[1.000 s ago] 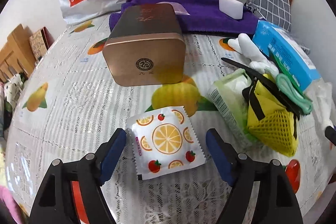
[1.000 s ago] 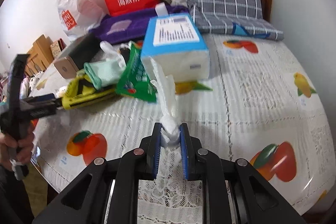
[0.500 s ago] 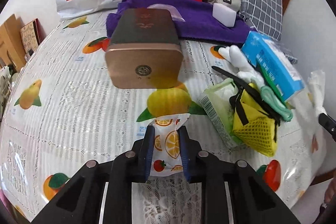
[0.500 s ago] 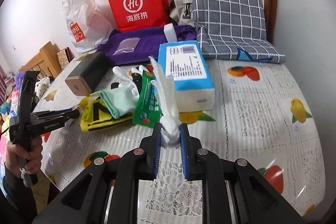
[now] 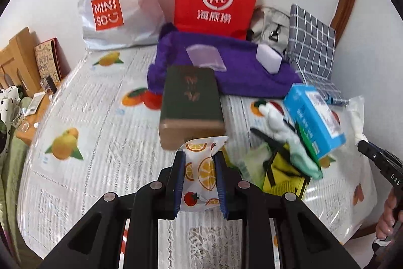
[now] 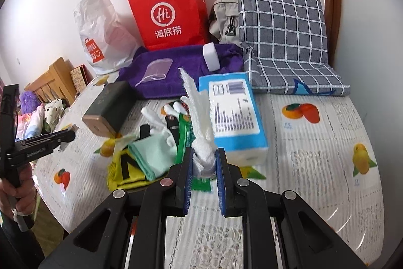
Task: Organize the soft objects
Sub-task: 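Carry the snack packet and glove toward the purple towel with both tools, then open both tools to drop the snack packet and white glove onto the towel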
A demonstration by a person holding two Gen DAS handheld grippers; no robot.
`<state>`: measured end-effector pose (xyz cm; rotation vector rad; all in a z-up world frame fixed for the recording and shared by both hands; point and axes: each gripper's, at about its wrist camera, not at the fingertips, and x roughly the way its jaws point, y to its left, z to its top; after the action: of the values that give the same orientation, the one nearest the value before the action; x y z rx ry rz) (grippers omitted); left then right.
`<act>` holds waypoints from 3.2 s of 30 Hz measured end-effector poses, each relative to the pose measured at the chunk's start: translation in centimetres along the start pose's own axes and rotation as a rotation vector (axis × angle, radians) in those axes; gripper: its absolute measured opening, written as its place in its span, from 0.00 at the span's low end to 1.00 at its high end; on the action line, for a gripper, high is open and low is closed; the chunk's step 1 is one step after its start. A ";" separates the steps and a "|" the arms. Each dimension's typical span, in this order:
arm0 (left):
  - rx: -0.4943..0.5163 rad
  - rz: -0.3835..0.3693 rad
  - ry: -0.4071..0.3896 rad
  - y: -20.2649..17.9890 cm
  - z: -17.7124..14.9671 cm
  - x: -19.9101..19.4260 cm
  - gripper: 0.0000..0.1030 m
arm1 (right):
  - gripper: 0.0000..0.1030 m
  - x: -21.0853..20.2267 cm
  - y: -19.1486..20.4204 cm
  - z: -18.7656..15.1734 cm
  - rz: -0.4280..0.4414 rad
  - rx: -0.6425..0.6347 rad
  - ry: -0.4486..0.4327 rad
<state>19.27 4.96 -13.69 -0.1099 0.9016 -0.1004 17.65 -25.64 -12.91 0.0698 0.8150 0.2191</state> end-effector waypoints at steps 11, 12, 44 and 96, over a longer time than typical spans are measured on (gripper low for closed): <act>-0.051 0.008 -0.028 0.8 4.6 0.4 0.21 | 0.17 0.8 -0.6 4.8 -0.014 0.010 -0.021; -0.054 0.010 -0.029 0.9 5.0 0.5 0.21 | 0.17 1.0 -0.6 5.2 -0.012 0.010 -0.022; -0.103 0.004 0.001 1.3 18.9 9.6 0.22 | 0.17 12.3 -1.1 19.3 0.021 0.084 0.002; -0.091 -0.044 0.145 -0.5 20.3 17.4 0.57 | 0.59 12.5 -0.7 15.3 -0.010 -0.035 0.019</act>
<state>45.91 3.27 -14.65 -0.2091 1.0489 -0.1096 37.25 -23.21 -11.49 0.0311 0.8297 0.2252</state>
